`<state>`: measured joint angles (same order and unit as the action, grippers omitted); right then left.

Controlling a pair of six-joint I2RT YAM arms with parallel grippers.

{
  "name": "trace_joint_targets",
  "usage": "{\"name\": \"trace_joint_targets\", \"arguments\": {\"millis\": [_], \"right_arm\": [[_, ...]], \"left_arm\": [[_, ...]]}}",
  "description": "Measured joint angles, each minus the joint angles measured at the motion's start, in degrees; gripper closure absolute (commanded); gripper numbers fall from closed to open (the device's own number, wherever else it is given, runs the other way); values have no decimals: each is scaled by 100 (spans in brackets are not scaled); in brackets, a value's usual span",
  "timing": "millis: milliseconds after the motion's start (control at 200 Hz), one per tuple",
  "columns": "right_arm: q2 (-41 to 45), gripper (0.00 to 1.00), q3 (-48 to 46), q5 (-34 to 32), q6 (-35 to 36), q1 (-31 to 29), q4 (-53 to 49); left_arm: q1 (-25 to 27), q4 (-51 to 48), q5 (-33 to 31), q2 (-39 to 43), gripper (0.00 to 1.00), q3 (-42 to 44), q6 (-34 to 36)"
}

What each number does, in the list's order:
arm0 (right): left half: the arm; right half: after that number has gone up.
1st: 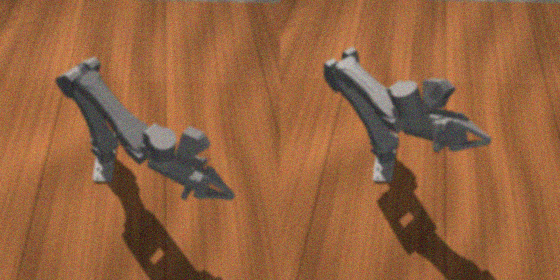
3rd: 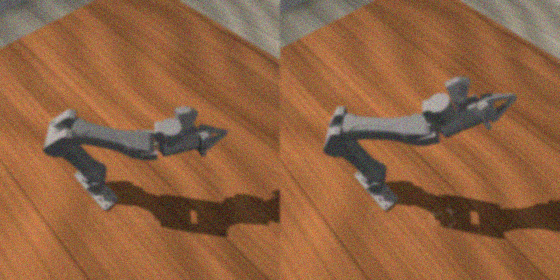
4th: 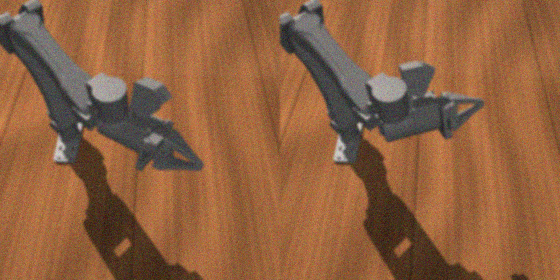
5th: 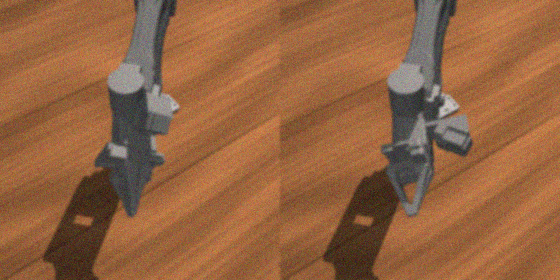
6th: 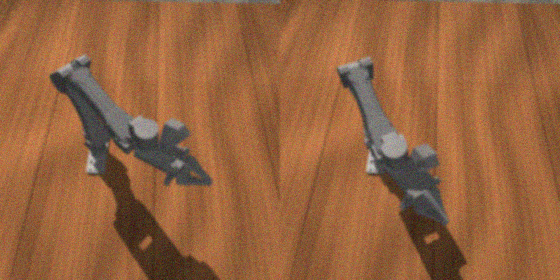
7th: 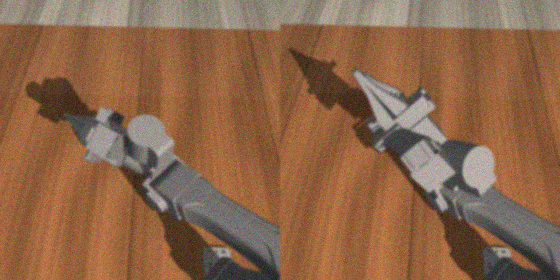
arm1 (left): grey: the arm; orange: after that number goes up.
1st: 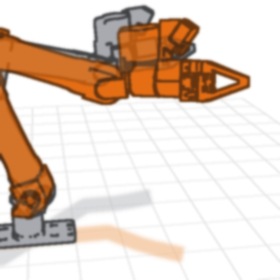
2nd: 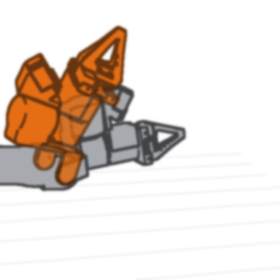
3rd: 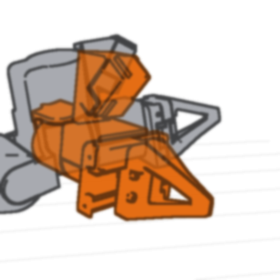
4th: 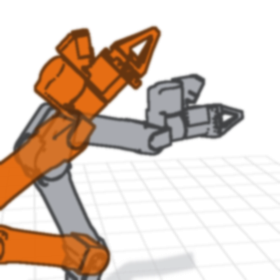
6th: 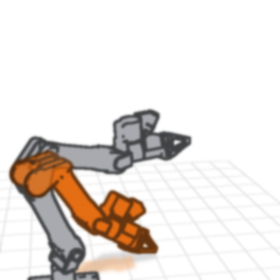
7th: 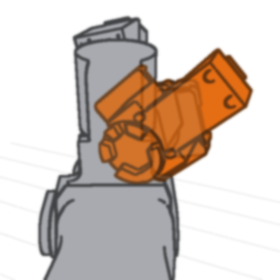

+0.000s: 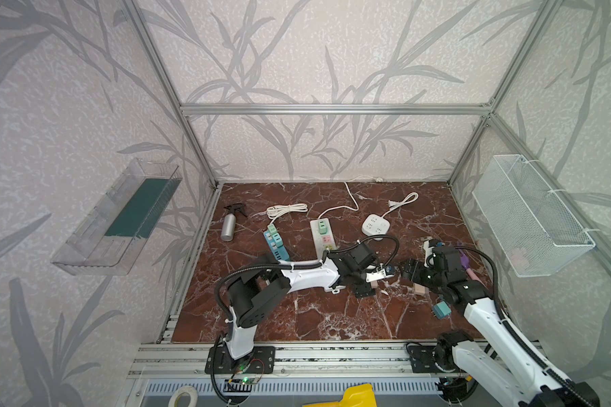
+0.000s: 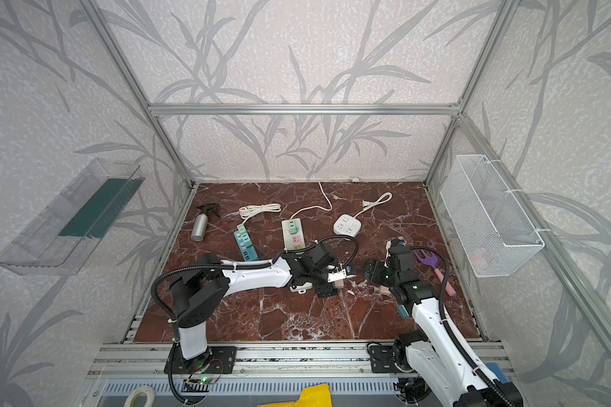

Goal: Insert the plug
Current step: 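Close the left gripper on the beige adapter and lift it, then carry the beige adapter with the left gripper while the right gripper approaches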

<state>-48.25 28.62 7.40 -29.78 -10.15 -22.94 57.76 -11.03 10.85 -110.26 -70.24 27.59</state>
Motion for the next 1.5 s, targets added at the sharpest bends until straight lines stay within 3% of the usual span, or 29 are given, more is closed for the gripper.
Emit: {"name": "trace_joint_targets", "arguments": {"millis": [115,315,520,645,760,885,975,1045,1155,1250,1410,1500], "right_arm": [[37,17,-26,103,2,2,37],[234,18,-26,221,4,4,39],[509,18,-26,232,28,4,-15],[697,17,-17,214,74,4,-177],[837,17,44,181,125,4,-402],[942,18,90,138,181,4,-568],[944,19,94,116,190,4,-629],[953,21,101,122,188,4,-682],[955,27,133,199,199,4,-734],[914,40,219,452,216,4,-737],[857,69,516,1172,216,-57,-767],[767,73,835,1447,254,-232,-826]], "left_arm": [[-7,-348,68,-278,46,-247,-9],[-7,-590,98,-494,61,-479,-157],[-7,-570,105,-494,41,-452,-262],[-7,-509,142,-494,36,-417,-317],[-7,-286,216,-494,39,-328,-326],[-7,-72,313,-496,56,-249,-317],[-11,37,358,-496,80,-212,-284],[-28,138,380,-476,86,-170,-299],[-55,546,352,-254,94,245,-400],[-52,1193,212,208,100,977,-636],[-52,3510,-52,1497,100,2776,-1263],[-48,4664,-140,1952,100,3414,-1593]]}}
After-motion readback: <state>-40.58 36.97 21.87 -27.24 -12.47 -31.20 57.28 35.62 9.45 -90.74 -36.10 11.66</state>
